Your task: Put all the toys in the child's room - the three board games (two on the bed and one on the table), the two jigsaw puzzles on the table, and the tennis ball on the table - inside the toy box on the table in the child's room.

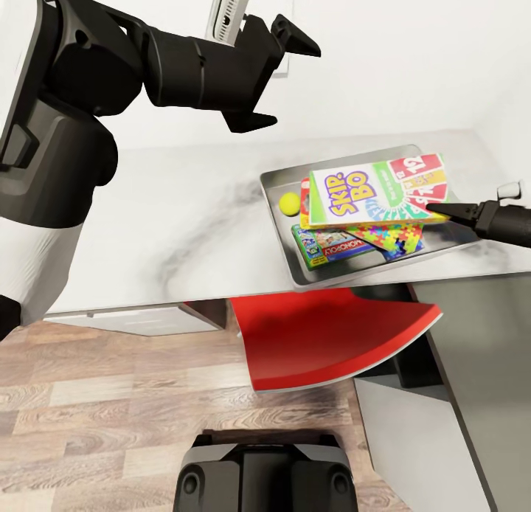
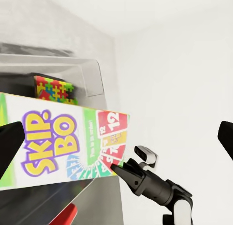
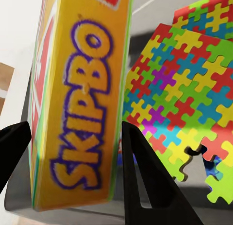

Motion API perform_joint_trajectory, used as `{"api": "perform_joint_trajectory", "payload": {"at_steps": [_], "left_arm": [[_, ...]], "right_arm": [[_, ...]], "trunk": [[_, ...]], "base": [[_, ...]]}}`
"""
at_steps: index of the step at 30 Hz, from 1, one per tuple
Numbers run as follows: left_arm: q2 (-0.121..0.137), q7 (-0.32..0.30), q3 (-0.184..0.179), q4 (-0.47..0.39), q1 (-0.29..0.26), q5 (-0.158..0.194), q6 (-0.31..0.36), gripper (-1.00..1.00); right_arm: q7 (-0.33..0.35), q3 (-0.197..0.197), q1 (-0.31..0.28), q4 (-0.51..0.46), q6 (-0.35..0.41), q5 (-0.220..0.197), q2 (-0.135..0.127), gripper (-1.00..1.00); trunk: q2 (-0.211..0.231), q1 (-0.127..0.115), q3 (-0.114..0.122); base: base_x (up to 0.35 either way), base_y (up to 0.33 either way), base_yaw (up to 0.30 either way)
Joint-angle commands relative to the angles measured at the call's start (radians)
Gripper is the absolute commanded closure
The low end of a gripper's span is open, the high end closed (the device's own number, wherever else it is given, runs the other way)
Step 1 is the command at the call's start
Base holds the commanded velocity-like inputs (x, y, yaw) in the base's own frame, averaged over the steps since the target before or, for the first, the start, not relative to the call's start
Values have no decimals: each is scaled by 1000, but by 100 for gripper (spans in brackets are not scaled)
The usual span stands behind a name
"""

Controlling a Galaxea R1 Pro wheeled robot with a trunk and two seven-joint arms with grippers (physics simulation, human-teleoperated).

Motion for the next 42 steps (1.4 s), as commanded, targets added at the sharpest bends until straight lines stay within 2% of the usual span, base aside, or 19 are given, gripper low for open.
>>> {"api": "perform_joint_trajectory", "payload": {"at_steps": [1, 19, 33, 42], "left_arm": [[0, 4, 0, 0, -1, 3, 2, -100], [0, 4, 0, 0, -2, 3, 3, -100], [0, 4, 0, 0, -2, 3, 3, -100], [0, 4, 0, 0, -2, 3, 3, -100]], "right_arm": [[8, 2, -2, 1, 1, 7, 0, 100], [4, 4, -2, 1, 0, 7, 29, 100], [4, 4, -2, 1, 0, 7, 33, 100], [4, 4, -2, 1, 0, 7, 33, 100]], "trunk": [[-2, 1, -2], [-2, 1, -16], [-2, 1, -37], [-2, 1, -43]], "base": [[0, 0, 0], [0, 0, 0], [0, 0, 0], [0, 0, 0]]}}
